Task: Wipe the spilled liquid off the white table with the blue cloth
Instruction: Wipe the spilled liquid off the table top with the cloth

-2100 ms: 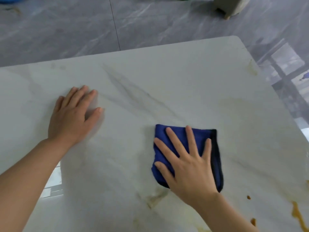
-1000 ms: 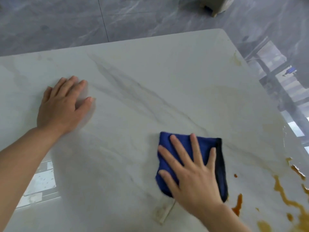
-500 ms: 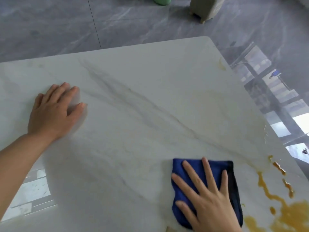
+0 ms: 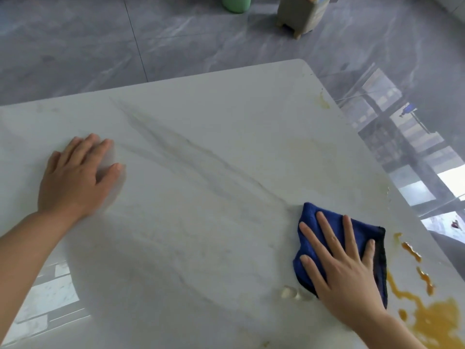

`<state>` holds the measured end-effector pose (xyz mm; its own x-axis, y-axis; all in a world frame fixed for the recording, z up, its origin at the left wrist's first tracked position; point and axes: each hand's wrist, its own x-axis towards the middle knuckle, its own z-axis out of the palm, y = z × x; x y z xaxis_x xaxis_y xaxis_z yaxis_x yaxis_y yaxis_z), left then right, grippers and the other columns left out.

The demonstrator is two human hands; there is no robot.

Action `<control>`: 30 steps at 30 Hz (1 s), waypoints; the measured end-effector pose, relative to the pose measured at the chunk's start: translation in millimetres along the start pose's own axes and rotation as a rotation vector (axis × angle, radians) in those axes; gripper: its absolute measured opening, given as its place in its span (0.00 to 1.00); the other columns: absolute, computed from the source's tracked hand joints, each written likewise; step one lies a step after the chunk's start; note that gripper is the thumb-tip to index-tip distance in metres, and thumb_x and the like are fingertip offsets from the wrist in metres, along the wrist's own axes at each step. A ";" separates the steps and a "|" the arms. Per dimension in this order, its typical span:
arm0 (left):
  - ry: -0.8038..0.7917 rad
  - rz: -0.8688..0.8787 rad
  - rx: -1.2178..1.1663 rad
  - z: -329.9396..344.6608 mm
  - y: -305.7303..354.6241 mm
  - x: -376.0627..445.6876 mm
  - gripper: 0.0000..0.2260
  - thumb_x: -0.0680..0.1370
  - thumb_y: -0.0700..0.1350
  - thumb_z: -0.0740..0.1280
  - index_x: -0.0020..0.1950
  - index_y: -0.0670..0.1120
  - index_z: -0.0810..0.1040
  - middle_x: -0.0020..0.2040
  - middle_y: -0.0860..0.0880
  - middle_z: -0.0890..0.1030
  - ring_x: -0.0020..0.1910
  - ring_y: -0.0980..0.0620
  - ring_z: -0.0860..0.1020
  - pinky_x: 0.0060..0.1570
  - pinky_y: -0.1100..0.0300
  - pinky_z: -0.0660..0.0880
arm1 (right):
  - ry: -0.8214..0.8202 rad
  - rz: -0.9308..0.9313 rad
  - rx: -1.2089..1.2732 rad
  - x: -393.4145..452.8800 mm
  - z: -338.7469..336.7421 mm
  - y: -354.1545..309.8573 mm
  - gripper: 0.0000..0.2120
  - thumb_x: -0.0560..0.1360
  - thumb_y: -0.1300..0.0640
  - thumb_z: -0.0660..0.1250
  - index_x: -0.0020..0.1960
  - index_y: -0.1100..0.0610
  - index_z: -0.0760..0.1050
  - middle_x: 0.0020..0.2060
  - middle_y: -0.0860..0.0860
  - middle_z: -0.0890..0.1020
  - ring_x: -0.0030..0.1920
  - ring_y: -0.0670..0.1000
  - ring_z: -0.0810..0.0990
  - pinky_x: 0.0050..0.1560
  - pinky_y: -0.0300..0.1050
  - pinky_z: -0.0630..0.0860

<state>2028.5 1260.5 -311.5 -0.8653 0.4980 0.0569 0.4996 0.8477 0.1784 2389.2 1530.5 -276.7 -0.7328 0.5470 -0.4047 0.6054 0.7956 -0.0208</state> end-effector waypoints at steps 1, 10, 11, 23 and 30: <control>0.001 -0.001 0.001 -0.6 0.8 -0.9 0.31 0.72 0.64 0.48 0.71 0.51 0.64 0.74 0.47 0.62 0.74 0.46 0.57 0.70 0.46 0.53 | -0.001 -0.012 -0.001 -3.9 2.1 0.9 0.30 0.65 0.30 0.21 0.66 0.31 0.29 0.69 0.36 0.30 0.71 0.51 0.24 0.70 0.67 0.38; -0.033 0.016 -0.059 -14.0 15.8 -15.3 0.32 0.72 0.62 0.50 0.71 0.48 0.66 0.75 0.48 0.62 0.74 0.47 0.57 0.71 0.49 0.53 | 0.034 -0.014 0.075 -7.1 -1.9 -3.2 0.30 0.69 0.30 0.27 0.70 0.34 0.40 0.72 0.37 0.43 0.74 0.52 0.34 0.70 0.69 0.42; -0.039 0.033 -0.081 -16.7 22.1 -22.0 0.33 0.71 0.62 0.49 0.71 0.47 0.66 0.74 0.47 0.62 0.74 0.46 0.57 0.71 0.49 0.54 | 0.036 -0.017 0.066 -7.3 -1.2 -1.9 0.30 0.69 0.29 0.26 0.70 0.34 0.39 0.72 0.37 0.41 0.74 0.52 0.33 0.70 0.68 0.41; -0.087 0.169 -0.255 -38.6 84.2 -200.0 0.28 0.78 0.60 0.47 0.67 0.44 0.71 0.68 0.43 0.71 0.73 0.50 0.58 0.68 0.52 0.56 | 0.038 -0.042 0.020 -7.0 2.6 2.6 0.27 0.69 0.32 0.27 0.68 0.33 0.32 0.69 0.36 0.33 0.71 0.52 0.26 0.69 0.65 0.33; -0.176 0.141 -0.213 -26.4 92.2 -291.0 0.23 0.74 0.62 0.48 0.59 0.50 0.71 0.76 0.54 0.58 0.75 0.59 0.50 0.71 0.58 0.50 | 0.098 -0.088 0.044 -6.2 8.2 6.6 0.25 0.72 0.34 0.30 0.69 0.33 0.35 0.71 0.36 0.37 0.73 0.52 0.29 0.69 0.66 0.35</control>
<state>2325.3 1188.9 -285.7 -0.7583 0.6479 -0.0724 0.5784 0.7198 0.3840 2400.2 1530.2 -281.8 -0.8092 0.5001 -0.3083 0.5490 0.8305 -0.0937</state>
